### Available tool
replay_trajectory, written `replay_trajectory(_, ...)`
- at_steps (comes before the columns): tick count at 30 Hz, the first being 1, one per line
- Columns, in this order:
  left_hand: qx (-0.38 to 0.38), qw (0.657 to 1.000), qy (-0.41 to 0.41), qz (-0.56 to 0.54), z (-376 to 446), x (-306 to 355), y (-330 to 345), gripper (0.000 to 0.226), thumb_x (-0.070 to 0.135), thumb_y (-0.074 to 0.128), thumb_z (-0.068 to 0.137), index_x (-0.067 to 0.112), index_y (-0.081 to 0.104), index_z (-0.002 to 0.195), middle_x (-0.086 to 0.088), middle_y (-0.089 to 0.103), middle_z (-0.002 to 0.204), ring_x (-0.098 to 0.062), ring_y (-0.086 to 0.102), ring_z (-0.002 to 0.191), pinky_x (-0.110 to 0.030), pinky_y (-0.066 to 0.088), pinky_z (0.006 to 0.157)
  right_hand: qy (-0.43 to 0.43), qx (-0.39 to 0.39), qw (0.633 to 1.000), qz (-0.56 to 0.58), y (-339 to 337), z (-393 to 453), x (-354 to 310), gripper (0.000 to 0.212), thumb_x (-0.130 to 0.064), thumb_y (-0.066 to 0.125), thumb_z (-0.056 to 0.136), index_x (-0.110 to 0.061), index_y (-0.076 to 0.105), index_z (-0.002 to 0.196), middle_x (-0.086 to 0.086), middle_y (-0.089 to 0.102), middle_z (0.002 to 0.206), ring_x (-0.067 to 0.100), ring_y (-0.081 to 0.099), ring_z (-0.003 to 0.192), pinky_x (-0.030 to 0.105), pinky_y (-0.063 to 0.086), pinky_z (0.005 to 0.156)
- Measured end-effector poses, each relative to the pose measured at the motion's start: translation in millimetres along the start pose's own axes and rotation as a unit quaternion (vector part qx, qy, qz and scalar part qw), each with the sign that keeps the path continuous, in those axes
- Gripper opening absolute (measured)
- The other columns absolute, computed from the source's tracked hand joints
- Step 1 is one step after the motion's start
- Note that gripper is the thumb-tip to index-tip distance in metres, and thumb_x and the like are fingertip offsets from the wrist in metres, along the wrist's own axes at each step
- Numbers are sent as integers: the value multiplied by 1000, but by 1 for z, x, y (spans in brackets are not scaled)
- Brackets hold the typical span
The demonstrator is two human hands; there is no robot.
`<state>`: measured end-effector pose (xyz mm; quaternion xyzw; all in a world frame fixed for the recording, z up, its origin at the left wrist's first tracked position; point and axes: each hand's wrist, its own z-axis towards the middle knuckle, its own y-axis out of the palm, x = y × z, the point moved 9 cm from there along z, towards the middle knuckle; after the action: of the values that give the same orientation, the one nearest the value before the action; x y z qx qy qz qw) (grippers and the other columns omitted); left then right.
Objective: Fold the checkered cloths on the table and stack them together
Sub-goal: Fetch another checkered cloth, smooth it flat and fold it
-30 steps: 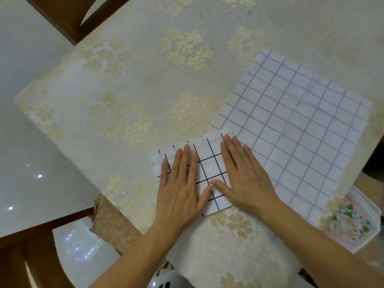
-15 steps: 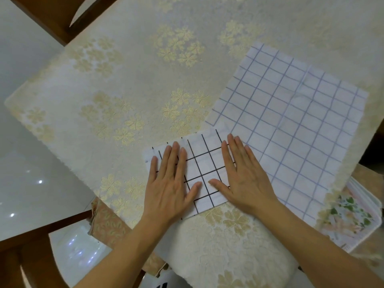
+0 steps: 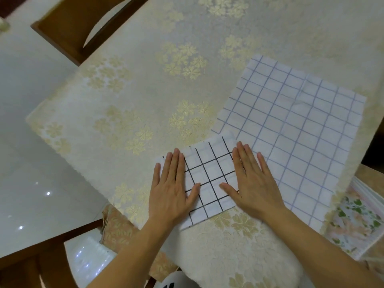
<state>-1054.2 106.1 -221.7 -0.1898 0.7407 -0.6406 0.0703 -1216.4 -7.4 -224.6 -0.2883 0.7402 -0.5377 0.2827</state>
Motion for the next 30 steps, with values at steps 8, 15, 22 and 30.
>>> replay_trajectory(8, 6, 997, 61, -38, 6, 13, -22, 75, 56, 24, 100, 14, 5, 159, -2, -1, 167, -16, -1, 154, -49, 3, 123, 26, 23, 998, 46, -15, -11, 5, 72, -54, 16, 101, -11, 10, 159, 9, 3, 167, 22, 3, 154, 45, 13, 125)
replay_trajectory(15, -11, 924, 383, -3, 47, 98, -46, 56, 25, 55, 92, 10, 45, 146, -9, 48, 149, -26, 46, 137, -47, 36, 115, 134, 162, 975, 78, -37, -54, 20, 49, -29, 66, 91, -11, 58, 136, 8, 59, 137, 28, 55, 128, 44, 47, 102)
replay_trajectory(22, -26, 835, 538, 117, 91, 145, -46, 50, 22, 54, 87, 12, 54, 136, -10, 57, 139, -28, 54, 127, -47, 39, 112, 163, 212, 960, 79, -38, -52, 19, 40, -31, 51, 93, -11, 63, 126, 7, 62, 124, 25, 56, 117, 40, 48, 99)
replay_trajectory(30, -35, 794, 590, 140, 105, 156, -42, 39, 24, 45, 84, 15, 61, 119, -6, 60, 110, -26, 59, 100, -44, 43, 105, 196, 243, 946, 92, -40, -38, 29, 27, -24, 76, 81, -13, 70, 105, 5, 63, 107, 26, 61, 100, 41, 52, 89)
